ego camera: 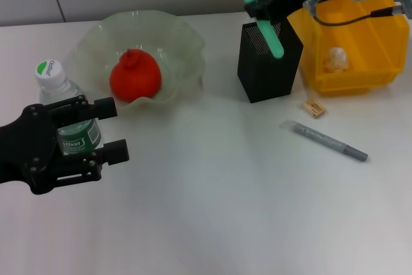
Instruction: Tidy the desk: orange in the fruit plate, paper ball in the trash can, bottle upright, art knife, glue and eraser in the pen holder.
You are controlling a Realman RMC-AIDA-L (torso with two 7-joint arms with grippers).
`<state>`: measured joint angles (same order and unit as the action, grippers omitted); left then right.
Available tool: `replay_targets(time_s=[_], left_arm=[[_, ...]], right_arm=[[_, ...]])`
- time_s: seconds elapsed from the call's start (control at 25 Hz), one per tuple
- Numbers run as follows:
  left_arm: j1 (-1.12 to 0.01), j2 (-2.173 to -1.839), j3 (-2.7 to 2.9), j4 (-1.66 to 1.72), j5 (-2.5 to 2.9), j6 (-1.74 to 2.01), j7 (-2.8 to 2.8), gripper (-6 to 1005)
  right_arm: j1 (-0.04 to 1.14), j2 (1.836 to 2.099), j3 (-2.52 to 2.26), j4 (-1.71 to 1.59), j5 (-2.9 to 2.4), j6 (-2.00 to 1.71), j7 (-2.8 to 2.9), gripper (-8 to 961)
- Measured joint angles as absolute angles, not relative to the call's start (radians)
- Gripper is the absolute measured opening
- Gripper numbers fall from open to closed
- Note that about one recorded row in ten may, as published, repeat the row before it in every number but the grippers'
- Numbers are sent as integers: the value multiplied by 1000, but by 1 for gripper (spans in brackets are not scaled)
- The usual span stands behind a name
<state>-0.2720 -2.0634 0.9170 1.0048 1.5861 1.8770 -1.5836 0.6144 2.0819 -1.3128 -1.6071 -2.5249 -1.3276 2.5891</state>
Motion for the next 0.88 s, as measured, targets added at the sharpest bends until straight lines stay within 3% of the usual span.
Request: replay_targets(time_s=[0.36, 0.88], left_arm=[[-270, -2064, 913, 1004, 1586, 1878, -1582, 783], [-278, -2062, 882, 970, 1586, 1878, -1558, 783]], right_arm=[[551, 2081, -1308, -1538, -2421, -1122, 2438, 231], [550, 2080, -1318, -1284, -2351, -923, 2276, 243]])
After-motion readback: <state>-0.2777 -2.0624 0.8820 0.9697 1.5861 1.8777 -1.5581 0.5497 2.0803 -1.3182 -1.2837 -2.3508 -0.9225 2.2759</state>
